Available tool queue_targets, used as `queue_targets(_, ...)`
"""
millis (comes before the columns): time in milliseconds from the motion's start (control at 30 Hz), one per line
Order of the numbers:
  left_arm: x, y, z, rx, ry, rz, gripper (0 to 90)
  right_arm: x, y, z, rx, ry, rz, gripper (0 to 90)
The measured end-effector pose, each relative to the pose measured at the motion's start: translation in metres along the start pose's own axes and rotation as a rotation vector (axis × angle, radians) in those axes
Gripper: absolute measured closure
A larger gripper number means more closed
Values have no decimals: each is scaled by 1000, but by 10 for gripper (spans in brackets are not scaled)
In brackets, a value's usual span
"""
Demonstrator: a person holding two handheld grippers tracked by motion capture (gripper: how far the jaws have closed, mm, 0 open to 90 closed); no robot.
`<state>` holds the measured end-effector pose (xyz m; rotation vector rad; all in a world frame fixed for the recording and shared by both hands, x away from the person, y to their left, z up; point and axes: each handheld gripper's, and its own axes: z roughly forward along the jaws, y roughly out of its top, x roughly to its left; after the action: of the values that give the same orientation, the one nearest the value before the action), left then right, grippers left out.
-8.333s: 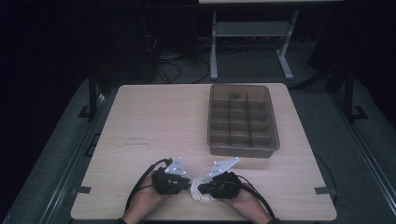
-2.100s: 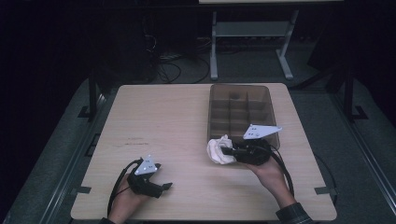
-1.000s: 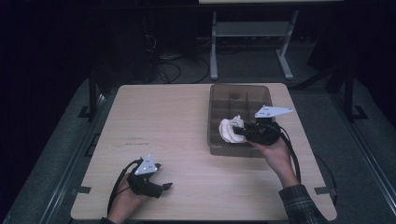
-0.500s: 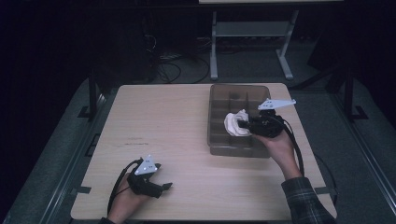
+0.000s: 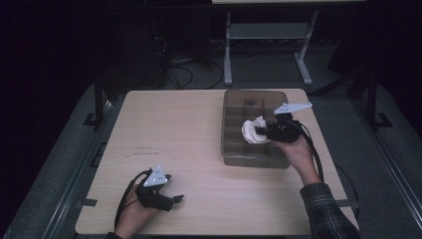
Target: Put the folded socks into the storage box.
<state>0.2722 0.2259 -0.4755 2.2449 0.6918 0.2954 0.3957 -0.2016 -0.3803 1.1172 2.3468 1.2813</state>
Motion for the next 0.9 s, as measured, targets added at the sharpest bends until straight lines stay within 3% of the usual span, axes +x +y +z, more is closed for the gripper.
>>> queue_targets(733, 0, 0, 0, 1, 0, 1, 148, -14, -7, 23, 107, -11, 23, 727)
queue_targets(900, 0, 0, 0, 1, 0, 1, 148, -14, -5, 31, 177, -19, -1, 726)
